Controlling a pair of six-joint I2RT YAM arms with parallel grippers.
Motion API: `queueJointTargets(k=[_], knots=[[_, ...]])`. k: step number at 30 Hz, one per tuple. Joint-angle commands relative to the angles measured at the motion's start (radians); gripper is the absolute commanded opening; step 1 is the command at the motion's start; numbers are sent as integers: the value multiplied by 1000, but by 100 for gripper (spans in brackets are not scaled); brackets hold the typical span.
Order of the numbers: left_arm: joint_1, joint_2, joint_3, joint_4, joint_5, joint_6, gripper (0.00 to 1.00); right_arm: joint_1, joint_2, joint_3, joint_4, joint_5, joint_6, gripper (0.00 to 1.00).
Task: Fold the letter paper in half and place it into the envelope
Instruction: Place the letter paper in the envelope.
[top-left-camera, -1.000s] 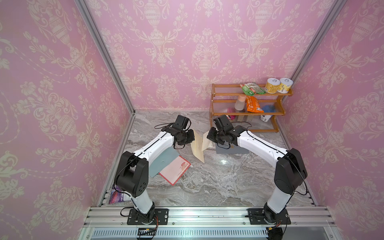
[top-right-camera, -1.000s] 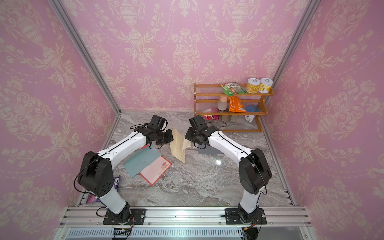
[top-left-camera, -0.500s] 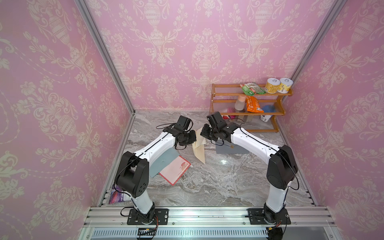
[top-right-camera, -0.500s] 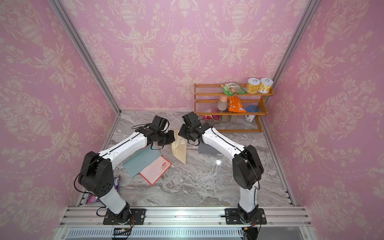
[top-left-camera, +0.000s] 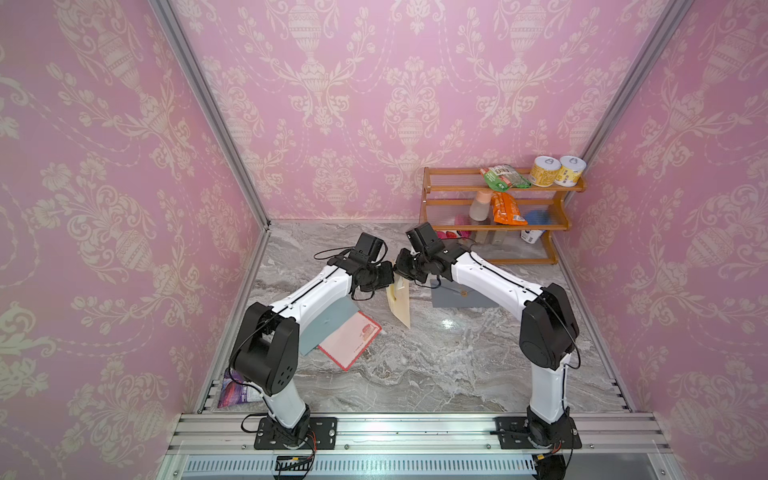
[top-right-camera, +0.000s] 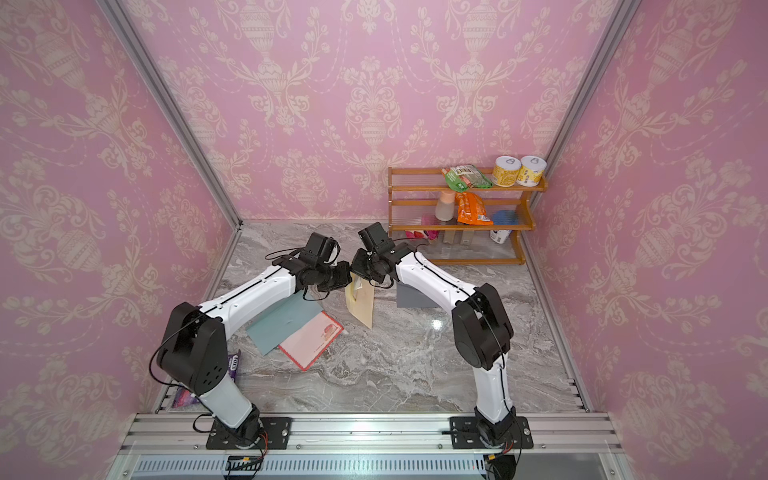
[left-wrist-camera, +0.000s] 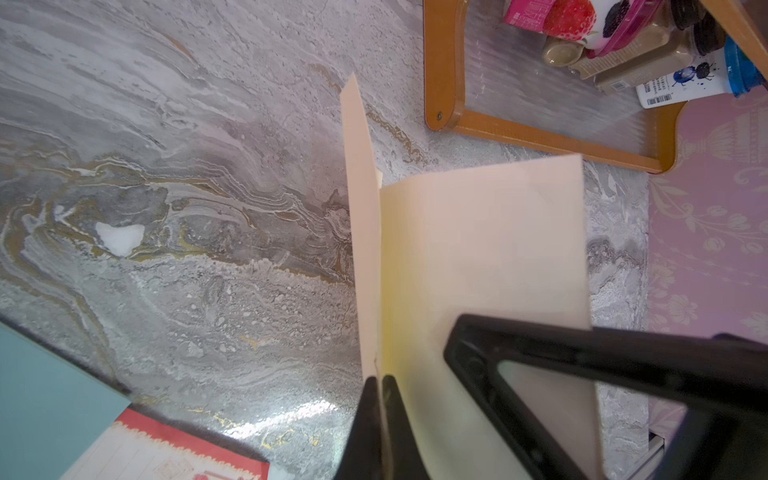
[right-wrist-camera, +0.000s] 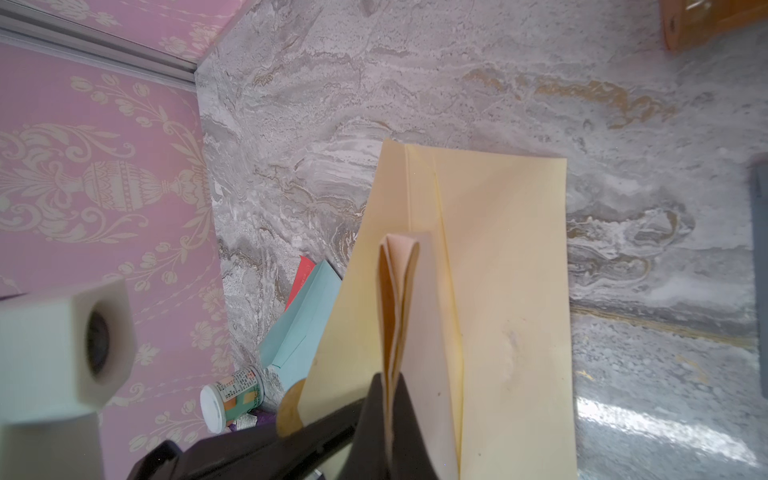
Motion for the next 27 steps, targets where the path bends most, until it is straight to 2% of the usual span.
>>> queueJointTargets(k=[1,11,27], knots=[[-8,14,-10,31,21,-12,0,9,36,54,-103,-7,23,0],[-8,10,-13,51,32,-11,0,9,107,161,-297,36,0,0],[-10,-17,-14,83,60,-1,0,4,146,181,-299,-2,-30,0]])
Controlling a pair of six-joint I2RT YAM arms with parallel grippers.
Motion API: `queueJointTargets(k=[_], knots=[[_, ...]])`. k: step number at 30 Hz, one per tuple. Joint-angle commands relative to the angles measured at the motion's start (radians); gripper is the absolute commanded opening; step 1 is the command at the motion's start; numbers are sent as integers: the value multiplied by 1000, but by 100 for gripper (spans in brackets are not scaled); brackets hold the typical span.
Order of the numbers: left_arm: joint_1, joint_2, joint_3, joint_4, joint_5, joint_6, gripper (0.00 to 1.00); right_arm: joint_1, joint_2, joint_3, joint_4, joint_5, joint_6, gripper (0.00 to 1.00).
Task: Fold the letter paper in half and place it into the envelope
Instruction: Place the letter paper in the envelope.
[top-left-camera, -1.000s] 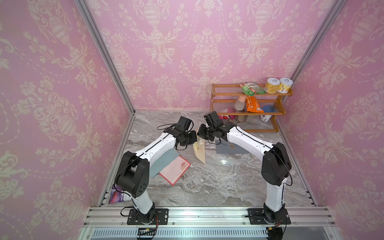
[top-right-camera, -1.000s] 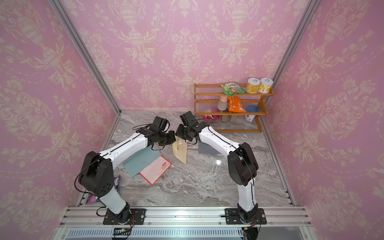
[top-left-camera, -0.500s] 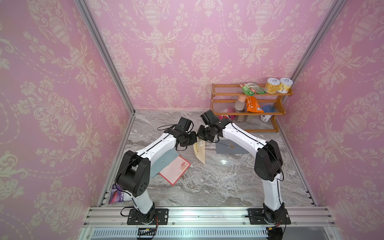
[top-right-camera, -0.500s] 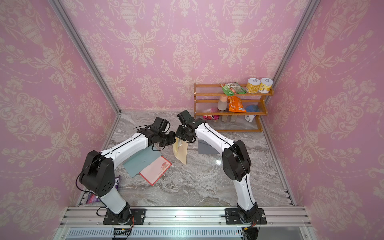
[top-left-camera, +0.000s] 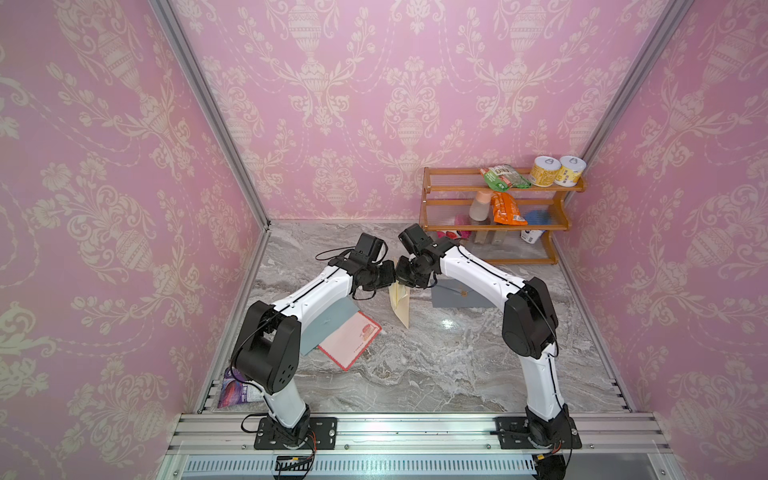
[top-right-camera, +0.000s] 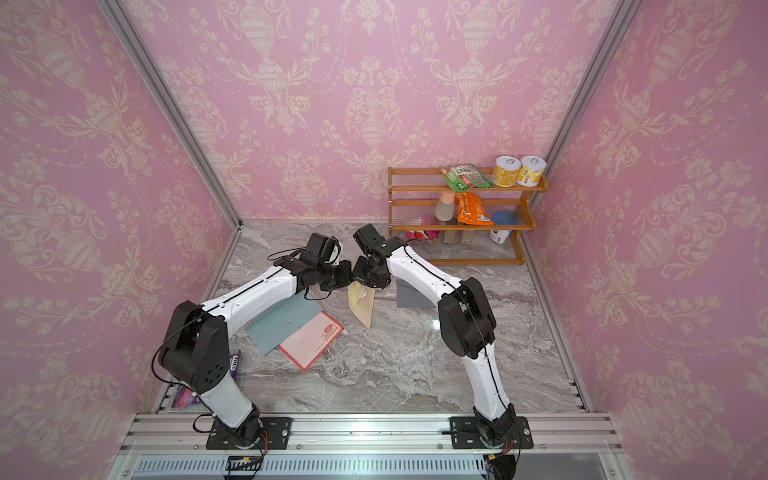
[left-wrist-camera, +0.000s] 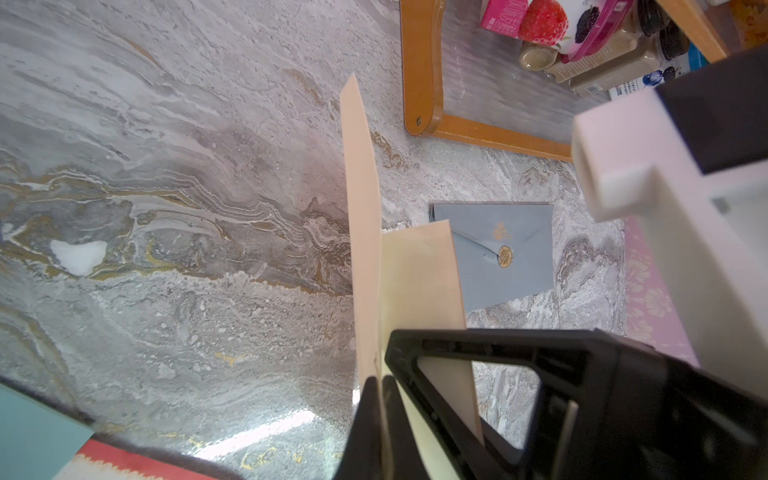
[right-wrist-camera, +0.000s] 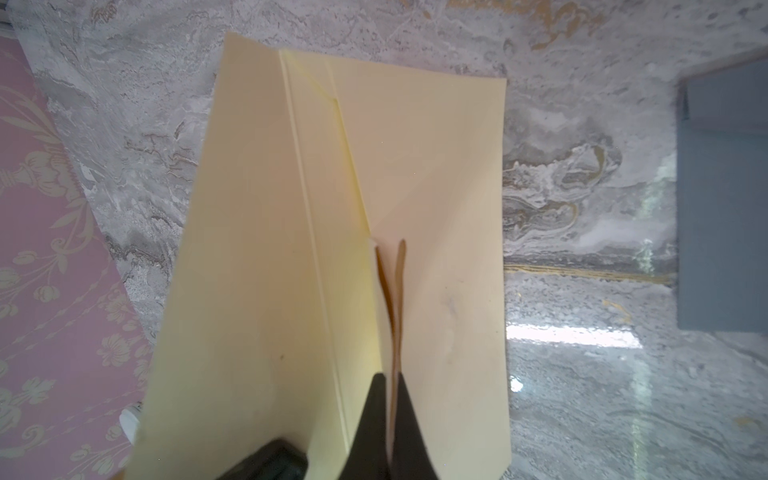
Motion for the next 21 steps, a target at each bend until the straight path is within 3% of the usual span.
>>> queueJointTargets(k=[1,2,7,12,17,21], knots=[[-9,-25,-6,24,19,3,0,3,8,17,-22,-17,-31,0],[-9,-25,-10,24,17,3,0,0,-2,15,-19,-19,-37,0],[-10,-19,-21,30,17,1,0,-16,-64,5,-4,-33,-69,26],[-9,-12,-18,26,17,11,0,-25,-93,12,-26,-33,-88,30],[-9,-6,-19,18,19,21,0,-36,-115,-27,-13,-31,-82,23],[-9,-10,-21,17,20,25,0,-44,-110,-44,3,-41,-69,2]])
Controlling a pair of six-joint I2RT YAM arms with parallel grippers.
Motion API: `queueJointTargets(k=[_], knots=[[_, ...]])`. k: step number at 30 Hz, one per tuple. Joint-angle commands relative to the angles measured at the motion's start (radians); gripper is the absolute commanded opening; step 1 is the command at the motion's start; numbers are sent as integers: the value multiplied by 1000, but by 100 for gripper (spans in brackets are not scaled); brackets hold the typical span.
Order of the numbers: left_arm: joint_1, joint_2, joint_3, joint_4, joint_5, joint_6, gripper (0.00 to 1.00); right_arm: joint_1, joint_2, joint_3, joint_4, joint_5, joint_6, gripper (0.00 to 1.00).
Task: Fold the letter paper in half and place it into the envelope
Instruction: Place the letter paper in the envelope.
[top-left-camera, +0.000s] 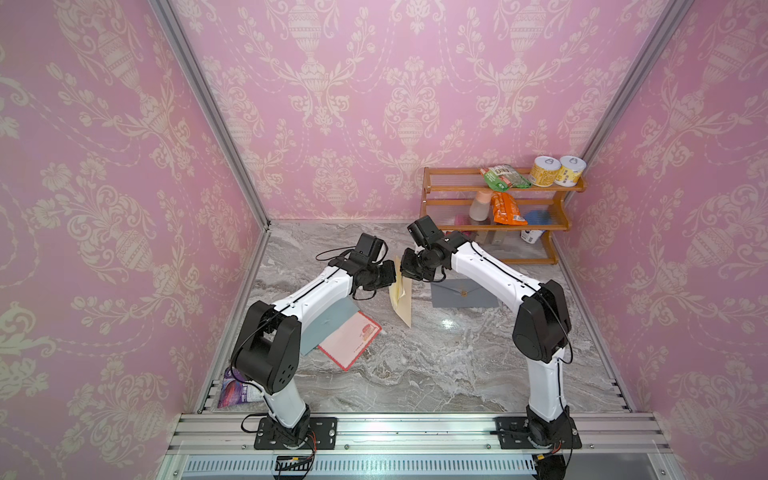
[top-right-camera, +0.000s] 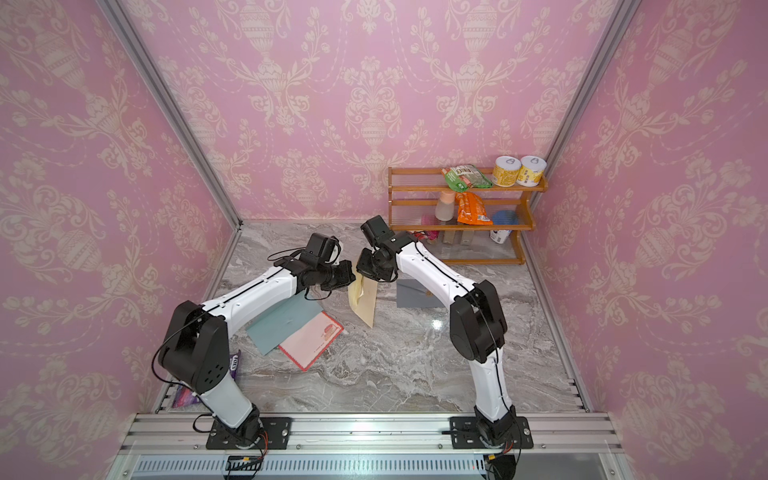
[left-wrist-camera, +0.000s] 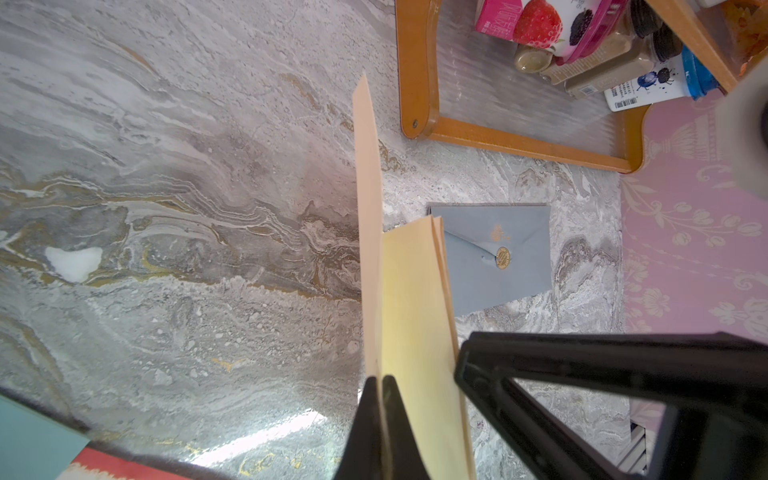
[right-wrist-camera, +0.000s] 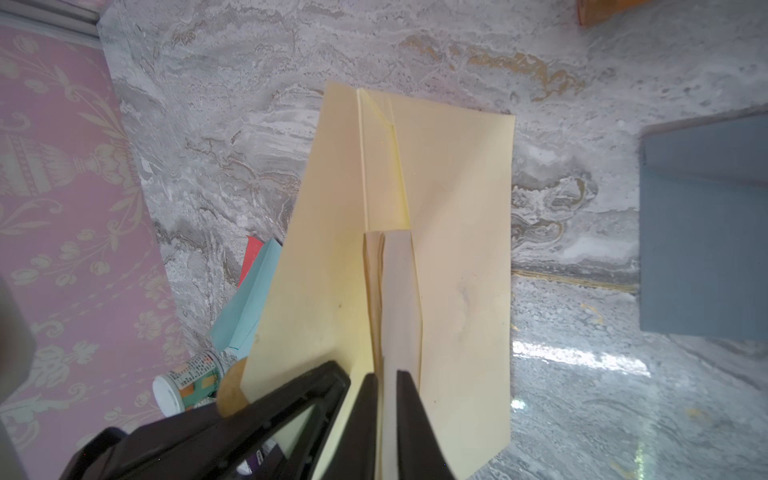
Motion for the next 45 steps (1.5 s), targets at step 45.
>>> queueJointTargets(k=[45], knots=[[-10,-37,-9,51,68,21,0,-20,176,39,-94,-59,-35,0]])
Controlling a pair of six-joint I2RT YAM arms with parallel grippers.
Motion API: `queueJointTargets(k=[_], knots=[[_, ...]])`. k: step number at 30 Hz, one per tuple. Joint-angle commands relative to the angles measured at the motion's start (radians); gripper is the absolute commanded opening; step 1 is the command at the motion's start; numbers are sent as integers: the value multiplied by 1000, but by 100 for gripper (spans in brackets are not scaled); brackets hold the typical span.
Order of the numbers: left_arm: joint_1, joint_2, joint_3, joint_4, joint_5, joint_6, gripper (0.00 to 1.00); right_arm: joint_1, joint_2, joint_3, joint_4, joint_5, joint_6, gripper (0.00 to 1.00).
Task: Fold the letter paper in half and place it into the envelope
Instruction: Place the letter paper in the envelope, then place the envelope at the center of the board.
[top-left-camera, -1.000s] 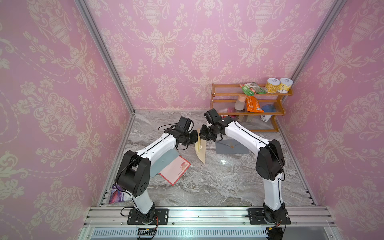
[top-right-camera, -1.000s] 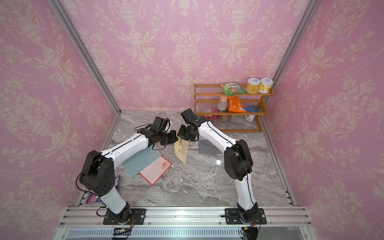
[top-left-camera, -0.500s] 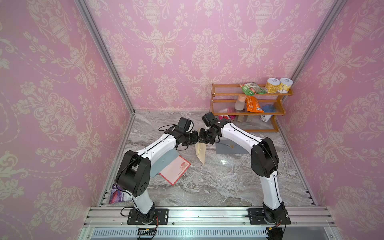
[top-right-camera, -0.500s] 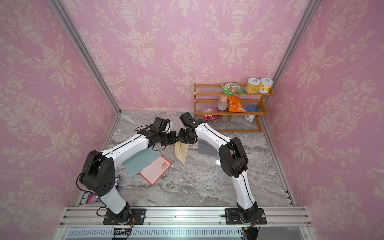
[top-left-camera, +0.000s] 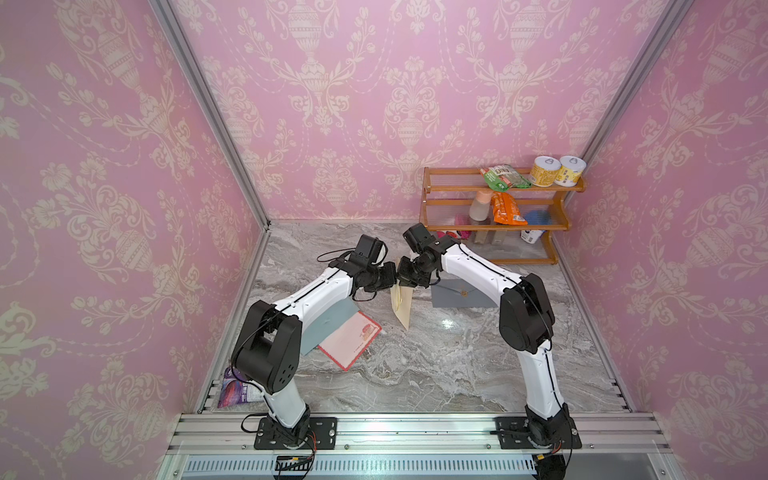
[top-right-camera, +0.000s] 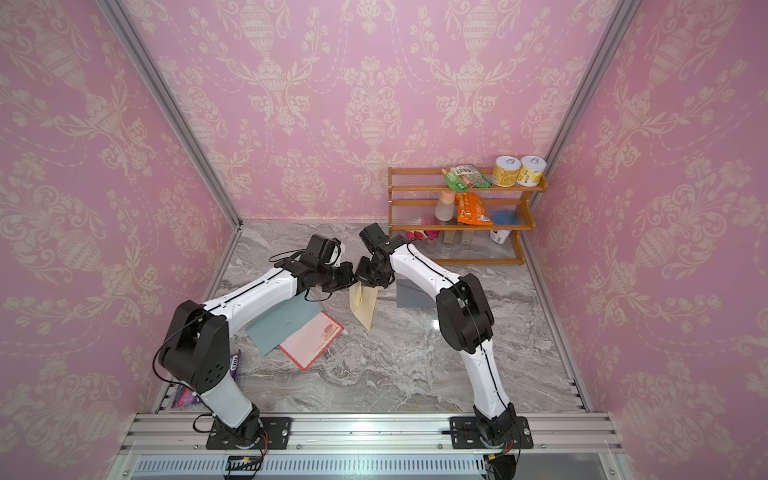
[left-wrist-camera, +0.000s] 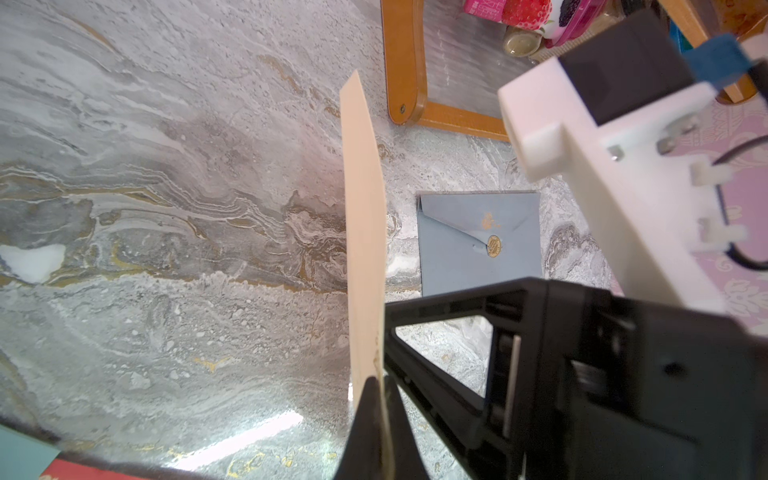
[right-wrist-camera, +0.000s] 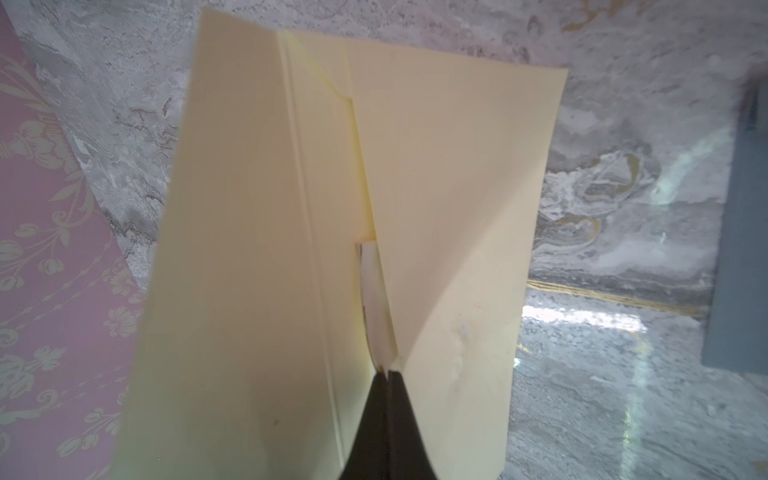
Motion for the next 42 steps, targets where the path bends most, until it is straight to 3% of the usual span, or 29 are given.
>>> queueJointTargets(k=[1,7,8,10,11,12,14,16,22,28,34,36,38,39,40,42], knots=[[-10,-37,9,28,20,14,0,-8,43,8,-85,28,-33,0],[-10,-31,8,4,-10,5,0,-7,-19,78,-91,12,-60,0],[-9,-27,5,-1,-16,1,0,-8,-33,95,-103,12,-66,4],[-10,-22,-2,-7,-30,-10,0,-14,-57,110,-119,-1,-77,23],[-9,-19,-7,-9,-38,-18,0,-18,-76,102,-123,-2,-82,46],[-8,-18,-12,-9,-46,-27,0,-21,-99,84,-122,3,-83,61],[-9,-15,-30,3,-57,-49,0,-29,-148,26,-108,6,-78,75],[-9,-13,-53,30,-63,-78,0,-44,-195,-47,-91,6,-70,83],[-13,-21,-161,156,-96,-207,0,-91,-328,-288,-7,10,-39,99],[-33,-52,-320,316,-173,-334,0,-105,-385,-424,27,10,-41,100],[-80,-19,-355,322,-191,-337,2,-105,-414,-512,73,9,-29,100],[-85,-22,-358,312,-198,-330,19,-105,-418,-526,84,6,-29,100],[-85,-38,-352,283,-215,-318,65,-102,-415,-527,88,3,-33,100],[-84,-47,-343,257,-230,-310,80,-103,-415,-527,93,1,-35,100],[-85,-58,-328,222,-247,-298,89,-102,-411,-527,97,-1,-35,99],[-85,-73,-299,165,-267,-260,93,-100,-403,-527,113,-8,-35,95]])
